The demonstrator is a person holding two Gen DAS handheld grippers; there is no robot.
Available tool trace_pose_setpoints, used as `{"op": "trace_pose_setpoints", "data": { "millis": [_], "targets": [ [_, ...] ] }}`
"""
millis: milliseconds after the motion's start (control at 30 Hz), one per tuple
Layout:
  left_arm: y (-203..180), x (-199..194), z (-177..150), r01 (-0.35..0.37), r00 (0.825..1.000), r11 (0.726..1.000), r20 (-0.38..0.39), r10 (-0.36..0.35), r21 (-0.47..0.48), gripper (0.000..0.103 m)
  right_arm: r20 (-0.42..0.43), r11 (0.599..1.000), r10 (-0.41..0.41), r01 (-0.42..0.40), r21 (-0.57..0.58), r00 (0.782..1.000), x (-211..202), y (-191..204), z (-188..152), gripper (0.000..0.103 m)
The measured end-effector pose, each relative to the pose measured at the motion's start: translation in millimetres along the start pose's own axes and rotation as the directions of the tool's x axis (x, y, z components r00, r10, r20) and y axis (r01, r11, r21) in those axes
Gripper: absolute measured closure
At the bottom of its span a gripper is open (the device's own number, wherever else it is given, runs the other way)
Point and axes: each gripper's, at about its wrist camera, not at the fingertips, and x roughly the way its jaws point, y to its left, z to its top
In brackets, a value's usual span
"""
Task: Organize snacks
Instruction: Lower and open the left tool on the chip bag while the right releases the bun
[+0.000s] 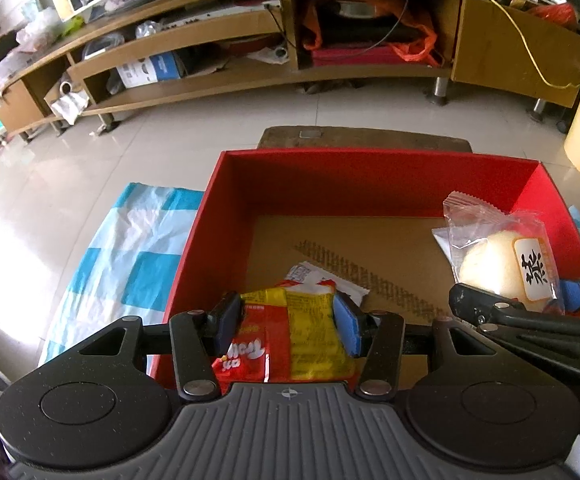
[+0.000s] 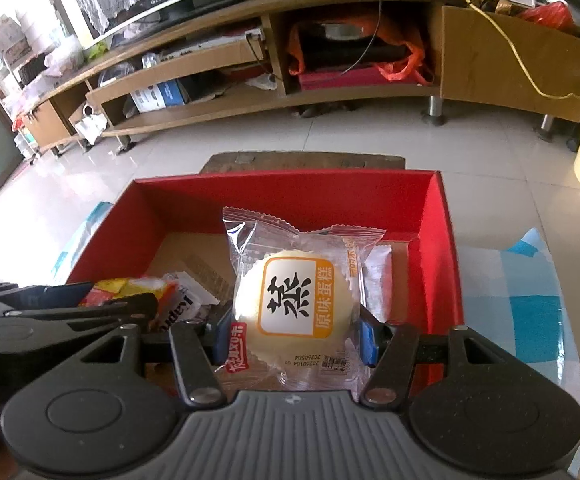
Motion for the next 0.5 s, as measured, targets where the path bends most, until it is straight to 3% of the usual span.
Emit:
{"op": "trace_pose_setpoints", "data": {
  "millis": [167,500],
  "targets": [
    [3,1,1,-0.017,1.0,1.0,0.002,0.017,-0.003,0.041,-0.006,1.0,-0.005,0.005,0.002,1.0,7,2,0,0.047],
    [5,-15,0,-0.043,0.998,0.999,0.047,0.043,0.002,0.024,0.049,1.0,-0.028,0.029,-0.009,0.998,-13,6,-2,0.047]
  ]
}}
